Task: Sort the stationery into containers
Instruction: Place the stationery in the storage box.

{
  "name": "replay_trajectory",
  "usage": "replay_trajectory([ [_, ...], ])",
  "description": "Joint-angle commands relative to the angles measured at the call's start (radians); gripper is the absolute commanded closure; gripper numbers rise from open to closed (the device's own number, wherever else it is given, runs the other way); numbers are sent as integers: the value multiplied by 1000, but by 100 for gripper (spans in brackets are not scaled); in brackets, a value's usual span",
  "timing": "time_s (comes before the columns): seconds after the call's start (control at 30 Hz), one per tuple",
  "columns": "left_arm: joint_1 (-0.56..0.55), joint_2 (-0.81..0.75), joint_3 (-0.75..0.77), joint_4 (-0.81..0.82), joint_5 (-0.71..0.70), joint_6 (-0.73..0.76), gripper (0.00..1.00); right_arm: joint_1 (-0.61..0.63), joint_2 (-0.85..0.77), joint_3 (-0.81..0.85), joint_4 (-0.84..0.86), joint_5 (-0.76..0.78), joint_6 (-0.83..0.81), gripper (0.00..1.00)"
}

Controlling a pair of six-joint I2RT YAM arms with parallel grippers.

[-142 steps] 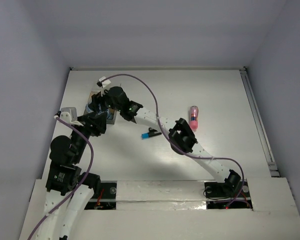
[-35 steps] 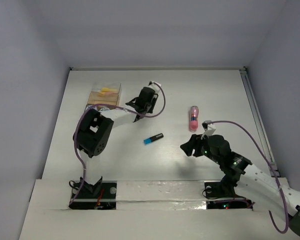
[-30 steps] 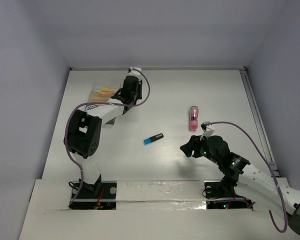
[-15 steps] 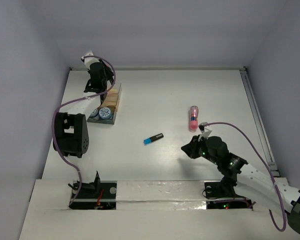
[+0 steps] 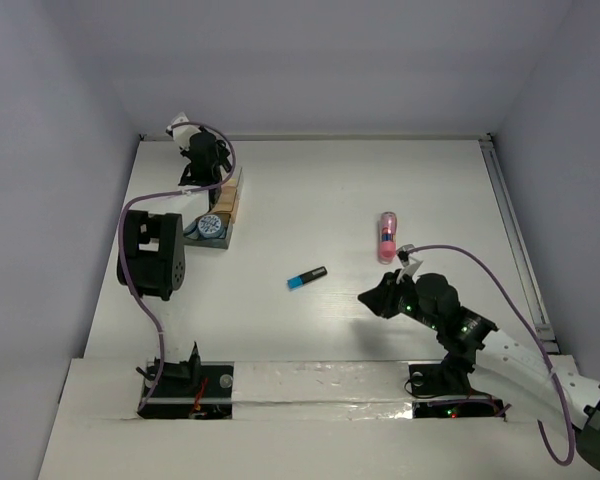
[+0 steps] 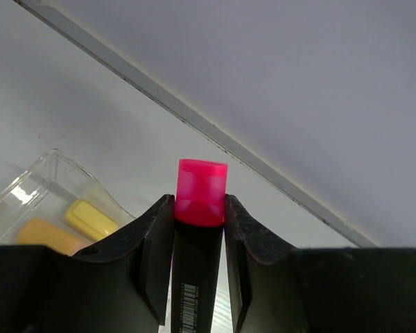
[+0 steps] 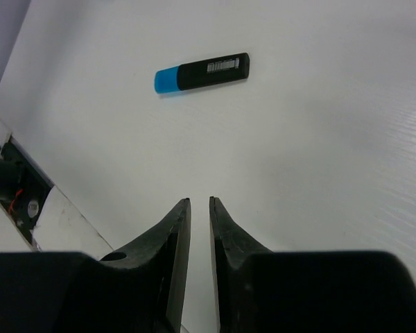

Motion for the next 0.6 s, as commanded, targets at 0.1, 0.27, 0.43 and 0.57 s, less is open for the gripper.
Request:
replay_trajectory([
  [0.1,0,3,-42,139,-83,7,100,-2,-22,10,71,-48,-3,76],
  [0.27,0,28,-45,163,-86,25,100,-2,-44,5,90,-71,16,76],
  [0.43,0,43,-73,194,-84,36,100,-2,-48,11,97,-82,25,76],
  [0.57,0,43,-107,228,-77,37,98,-2,-36,11,120,-96,33,76],
])
